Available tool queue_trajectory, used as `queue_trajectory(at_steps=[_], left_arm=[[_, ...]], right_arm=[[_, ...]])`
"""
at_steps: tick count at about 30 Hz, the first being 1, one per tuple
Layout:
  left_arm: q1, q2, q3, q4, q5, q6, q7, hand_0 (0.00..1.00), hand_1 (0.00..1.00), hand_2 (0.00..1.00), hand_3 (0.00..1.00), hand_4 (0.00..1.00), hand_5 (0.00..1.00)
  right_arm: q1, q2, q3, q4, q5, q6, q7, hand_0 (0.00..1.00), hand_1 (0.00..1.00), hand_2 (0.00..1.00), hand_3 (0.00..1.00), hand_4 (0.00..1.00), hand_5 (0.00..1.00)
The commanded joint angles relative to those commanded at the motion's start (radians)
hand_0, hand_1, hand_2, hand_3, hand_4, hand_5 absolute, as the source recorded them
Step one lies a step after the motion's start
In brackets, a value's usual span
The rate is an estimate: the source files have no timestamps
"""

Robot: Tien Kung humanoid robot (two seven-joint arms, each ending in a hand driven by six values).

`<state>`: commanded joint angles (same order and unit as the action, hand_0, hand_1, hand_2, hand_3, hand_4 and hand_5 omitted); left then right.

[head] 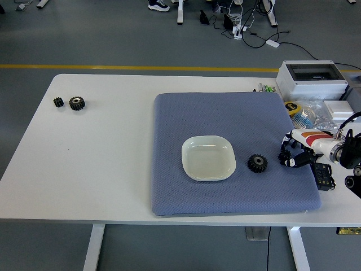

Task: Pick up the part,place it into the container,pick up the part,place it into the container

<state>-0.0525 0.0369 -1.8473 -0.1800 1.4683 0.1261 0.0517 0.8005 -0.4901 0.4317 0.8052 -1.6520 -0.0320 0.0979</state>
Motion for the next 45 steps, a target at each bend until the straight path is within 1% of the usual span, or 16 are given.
queue_trajectory(at_steps=[3, 4, 9, 10, 15, 16, 21, 22, 27, 28, 32, 36, 39, 40, 43, 45], left_arm=[[-0.001, 0.001, 0.002, 0.0, -0.002, 0.0, -0.001, 0.707, 0.682, 0.711, 0.583, 0.709, 0.64], [-0.002, 0.001, 0.002, 0.0, -0.002, 0.0, -0.001, 0.708, 0.682, 0.712, 0.583, 0.709, 0.639], [-0.001, 0.001, -0.002, 0.0, 0.002, 0.0, 0.0, 0.708, 0.682, 0.712, 0.583, 0.709, 0.639], [-0.001, 0.001, -0.003, 0.0, 0.003, 0.0, 0.0, 0.707, 0.682, 0.712, 0.583, 0.708, 0.639], [0.0, 0.0, -0.003, 0.0, 0.004, 0.0, 0.0, 0.707, 0.682, 0.712, 0.583, 0.708, 0.639], [-0.001, 0.0, -0.001, 0.0, 0.002, -0.001, 0.0, 0.707, 0.682, 0.712, 0.583, 0.709, 0.64], [-0.002, 0.0, -0.001, 0.0, 0.002, -0.001, -0.001, 0.707, 0.682, 0.712, 0.583, 0.709, 0.64], [-0.002, 0.0, -0.002, 0.0, 0.003, -0.001, 0.0, 0.707, 0.682, 0.712, 0.583, 0.709, 0.64], [0.001, 0.001, -0.005, 0.0, 0.006, 0.0, 0.0, 0.707, 0.682, 0.712, 0.583, 0.709, 0.64], [0.001, 0.001, -0.005, 0.0, 0.007, 0.0, 0.0, 0.707, 0.682, 0.714, 0.583, 0.709, 0.64], [0.0, 0.003, -0.006, 0.0, 0.008, -0.001, -0.001, 0.707, 0.682, 0.714, 0.583, 0.709, 0.64], [0.001, 0.003, -0.006, 0.0, 0.008, -0.001, -0.001, 0.706, 0.682, 0.713, 0.584, 0.708, 0.638], [0.003, 0.003, -0.006, 0.0, 0.008, -0.001, -0.001, 0.706, 0.682, 0.713, 0.584, 0.708, 0.638], [0.003, 0.002, -0.006, 0.0, 0.008, -0.001, -0.002, 0.706, 0.681, 0.713, 0.584, 0.707, 0.639], [0.005, 0.001, -0.006, 0.0, 0.007, -0.001, -0.002, 0.706, 0.681, 0.713, 0.584, 0.707, 0.639], [0.006, 0.001, -0.006, 0.0, 0.007, -0.001, -0.001, 0.706, 0.681, 0.713, 0.584, 0.707, 0.639]], right_arm=[[0.0, 0.0, -0.001, -0.007, 0.006, -0.001, 0.0, 0.466, 0.55, 0.615, 0.541, 0.806, 0.341], [0.0, 0.0, -0.001, -0.011, 0.009, -0.002, 0.001, 0.401, 0.497, 0.562, 0.52, 0.773, 0.324], [-0.003, -0.001, 0.001, -0.016, 0.016, -0.007, 0.003, 0.401, 0.497, 0.562, 0.52, 0.773, 0.324], [-0.003, -0.001, 0.002, -0.017, 0.016, -0.009, 0.004, 0.273, 0.422, 0.49, 0.484, 0.743, 0.316], [-0.006, 0.0, 0.001, -0.023, 0.021, -0.026, 0.014, 0.273, 0.422, 0.49, 0.484, 0.743, 0.316], [-0.007, -0.001, 0.002, -0.023, 0.022, -0.029, 0.016, 0.201, 0.377, 0.449, 0.478, 0.728, 0.232], [-0.012, -0.007, 0.009, -0.015, 0.024, -0.039, 0.023, 0.201, 0.377, 0.449, 0.478, 0.728, 0.232], [-0.014, -0.01, 0.013, -0.01, 0.022, -0.04, 0.024, 0.165, 0.341, 0.42, 0.474, 0.773, 0.188], [-0.02, -0.025, 0.045, 0.019, 0.012, -0.042, 0.025, 0.165, 0.341, 0.42, 0.474, 0.773, 0.188], [-0.02, -0.031, 0.058, 0.032, 0.005, -0.043, 0.025, 0.142, 0.329, 0.411, 0.473, 0.775, 0.204], [-0.02, -0.039, 0.092, 0.07, -0.015, -0.047, 0.022, 0.142, 0.329, 0.411, 0.473, 0.775, 0.204], [-0.017, -0.036, 0.13, 0.148, -0.041, -0.054, 0.008, 0.145, 0.321, 0.407, 0.48, 0.793, 0.211], [-0.008, -0.029, 0.132, 0.214, -0.061, -0.056, 0.0, 0.145, 0.321, 0.407, 0.48, 0.793, 0.211], [-0.002, -0.022, 0.126, 0.24, -0.07, -0.056, -0.003, 0.148, 0.315, 0.409, 0.485, 0.773, 0.197], [0.019, 0.005, 0.098, 0.305, -0.087, -0.055, -0.011, 0.148, 0.315, 0.409, 0.485, 0.773, 0.197], [0.032, 0.022, 0.077, 0.327, -0.089, -0.056, -0.013, 0.148, 0.315, 0.409, 0.485, 0.773, 0.197]])
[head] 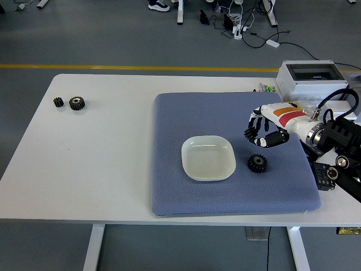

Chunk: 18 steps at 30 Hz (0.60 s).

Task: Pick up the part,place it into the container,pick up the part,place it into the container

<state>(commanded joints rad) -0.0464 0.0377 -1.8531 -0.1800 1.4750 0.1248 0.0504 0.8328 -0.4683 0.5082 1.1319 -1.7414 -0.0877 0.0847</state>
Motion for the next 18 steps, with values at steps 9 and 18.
queue_trajectory(at_steps=[9, 18], left_arm=[[-0.001, 0.0, -0.001, 0.0, -0.001, 0.001, 0.001, 0.705, 0.681, 0.713, 0.585, 0.71, 0.642], [-0.005, 0.004, 0.005, 0.0, -0.006, 0.001, 0.001, 0.706, 0.681, 0.713, 0.584, 0.71, 0.642]], right_arm=[[0.065, 0.108, -0.125, -0.015, 0.002, -0.004, -0.006, 0.142, 0.315, 0.411, 0.489, 0.752, 0.181], [0.127, 0.202, -0.213, -0.106, -0.014, 0.02, -0.043, 0.15, 0.318, 0.411, 0.491, 0.748, 0.182]])
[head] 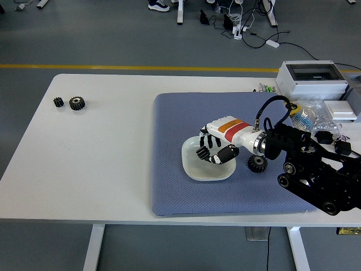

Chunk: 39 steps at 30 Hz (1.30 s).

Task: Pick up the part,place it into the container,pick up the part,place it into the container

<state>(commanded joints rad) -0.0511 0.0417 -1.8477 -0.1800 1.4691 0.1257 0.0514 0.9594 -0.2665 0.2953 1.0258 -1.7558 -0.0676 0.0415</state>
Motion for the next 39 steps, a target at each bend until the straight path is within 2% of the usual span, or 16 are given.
queue_trajectory(at_steps=[1, 6, 7, 12, 13, 18, 19, 29, 33, 36, 39], left_arm=[[0.0, 0.0, 0.0, 0.0, 0.0, 0.0, 0.0, 0.705, 0.681, 0.713, 0.585, 0.711, 0.644], [-0.001, 0.002, 0.002, 0.0, -0.002, 0.0, 0.0, 0.705, 0.681, 0.713, 0.585, 0.711, 0.644], [-0.001, 0.002, 0.002, 0.0, -0.002, 0.0, 0.0, 0.705, 0.681, 0.713, 0.585, 0.711, 0.643], [-0.002, 0.002, 0.002, 0.0, -0.002, 0.0, 0.0, 0.705, 0.681, 0.713, 0.585, 0.711, 0.643], [-0.001, 0.003, 0.002, 0.0, -0.001, 0.0, 0.001, 0.706, 0.681, 0.713, 0.585, 0.711, 0.644], [-0.001, 0.004, 0.002, 0.0, -0.002, 0.0, 0.0, 0.706, 0.681, 0.713, 0.585, 0.711, 0.644], [-0.001, 0.004, 0.002, 0.0, -0.002, 0.0, 0.0, 0.705, 0.681, 0.714, 0.586, 0.71, 0.646], [-0.001, 0.007, 0.002, 0.0, -0.001, 0.0, 0.0, 0.705, 0.681, 0.714, 0.586, 0.71, 0.646], [-0.003, 0.007, 0.002, 0.0, -0.002, 0.0, -0.001, 0.706, 0.681, 0.713, 0.585, 0.71, 0.649], [-0.002, 0.008, -0.002, 0.0, 0.001, 0.0, -0.002, 0.706, 0.681, 0.713, 0.585, 0.71, 0.649], [0.003, 0.009, -0.009, 0.0, 0.009, 0.0, -0.001, 0.705, 0.681, 0.714, 0.585, 0.709, 0.648]], right_arm=[[0.002, 0.003, -0.002, -0.004, -0.002, 0.001, -0.002, 0.153, 0.333, 0.438, 0.493, 0.68, 0.247], [0.004, 0.013, -0.011, -0.014, -0.012, 0.01, -0.015, 0.153, 0.333, 0.438, 0.493, 0.68, 0.247], [0.003, 0.013, -0.01, -0.015, -0.019, 0.014, -0.02, 0.143, 0.359, 0.501, 0.542, 0.755, 0.257], [0.003, 0.008, -0.002, -0.018, -0.042, 0.027, -0.028, 0.143, 0.359, 0.501, 0.542, 0.755, 0.257], [0.003, 0.008, 0.0, -0.019, -0.048, 0.028, -0.028, 0.138, 0.363, 0.589, 0.7, 0.871, 0.29], [0.004, 0.005, 0.008, -0.023, -0.063, 0.034, -0.026, 0.138, 0.363, 0.589, 0.7, 0.871, 0.29], [0.004, 0.005, 0.009, -0.023, -0.064, 0.035, -0.024, 0.139, 0.368, 0.694, 0.846, 0.944, 0.311], [0.001, -0.007, 0.026, -0.016, -0.075, 0.047, -0.022, 0.142, 0.368, 0.712, 0.854, 0.966, 0.323], [-0.012, -0.046, 0.073, 0.006, -0.082, 0.058, -0.027, 0.142, 0.367, 0.712, 0.85, 0.972, 0.331], [-0.024, -0.092, 0.125, 0.03, -0.093, 0.076, -0.034, 0.142, 0.367, 0.712, 0.85, 0.972, 0.331], [-0.036, -0.161, 0.181, 0.057, -0.099, 0.114, -0.041, 0.146, 0.375, 0.706, 0.832, 0.978, 0.333]])
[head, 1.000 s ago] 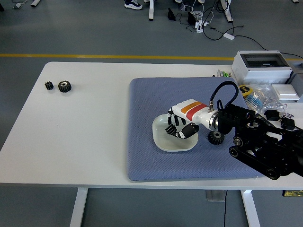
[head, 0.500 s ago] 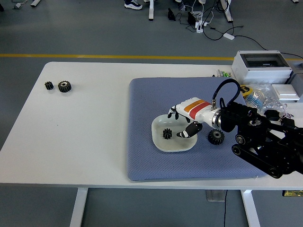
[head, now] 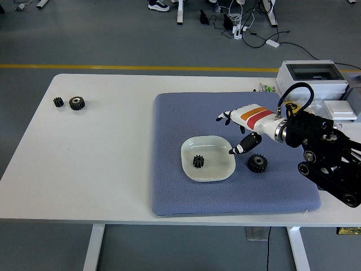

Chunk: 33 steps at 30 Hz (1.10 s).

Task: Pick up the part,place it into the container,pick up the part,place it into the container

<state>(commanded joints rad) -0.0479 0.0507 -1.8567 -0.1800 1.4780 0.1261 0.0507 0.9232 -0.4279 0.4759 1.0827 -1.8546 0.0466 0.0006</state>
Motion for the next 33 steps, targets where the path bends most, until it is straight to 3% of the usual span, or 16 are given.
queue_trajectory(at_steps=[2, 6, 14, 15, 16, 24, 33], left_arm=[[0.004, 0.0, -0.002, 0.0, 0.002, 0.0, 0.0, 0.705, 0.681, 0.714, 0.585, 0.709, 0.648], [0.005, 0.0, 0.004, 0.0, -0.002, -0.001, -0.002, 0.706, 0.681, 0.714, 0.586, 0.709, 0.648], [0.0, -0.001, 0.02, 0.0, -0.017, -0.003, -0.006, 0.705, 0.682, 0.715, 0.586, 0.709, 0.649], [0.0, 0.0, 0.02, 0.0, -0.017, -0.003, -0.006, 0.705, 0.682, 0.715, 0.586, 0.709, 0.649], [0.002, -0.001, 0.019, 0.0, -0.016, -0.003, -0.006, 0.706, 0.681, 0.715, 0.586, 0.709, 0.649], [0.008, -0.002, 0.014, 0.0, -0.009, -0.002, -0.004, 0.706, 0.682, 0.715, 0.586, 0.709, 0.648], [0.004, -0.005, 0.018, 0.0, -0.014, -0.002, -0.004, 0.706, 0.681, 0.715, 0.585, 0.709, 0.647]], right_arm=[[-0.012, -0.045, 0.024, 0.022, 0.005, 0.036, 0.001, 0.146, 0.375, 0.706, 0.832, 0.978, 0.333], [-0.03, -0.091, 0.032, 0.039, 0.004, 0.064, 0.004, 0.147, 0.38, 0.703, 0.821, 0.984, 0.338], [-0.073, -0.123, 0.032, 0.055, 0.015, 0.091, 0.003, 0.181, 0.412, 0.713, 0.825, 0.998, 0.347], [-0.076, -0.125, 0.032, 0.058, 0.015, 0.09, 0.004, 0.181, 0.412, 0.713, 0.825, 0.998, 0.347], [-0.078, -0.127, 0.031, 0.059, 0.015, 0.09, 0.005, 0.294, 0.472, 0.745, 0.826, 0.998, 0.373], [-0.081, -0.126, -0.002, 0.04, 0.015, 0.099, -0.001, 0.323, 0.502, 0.753, 0.838, 0.998, 0.391], [-0.077, -0.09, -0.054, -0.011, 0.027, 0.081, 0.0, 0.318, 0.507, 0.75, 0.835, 0.998, 0.388]])
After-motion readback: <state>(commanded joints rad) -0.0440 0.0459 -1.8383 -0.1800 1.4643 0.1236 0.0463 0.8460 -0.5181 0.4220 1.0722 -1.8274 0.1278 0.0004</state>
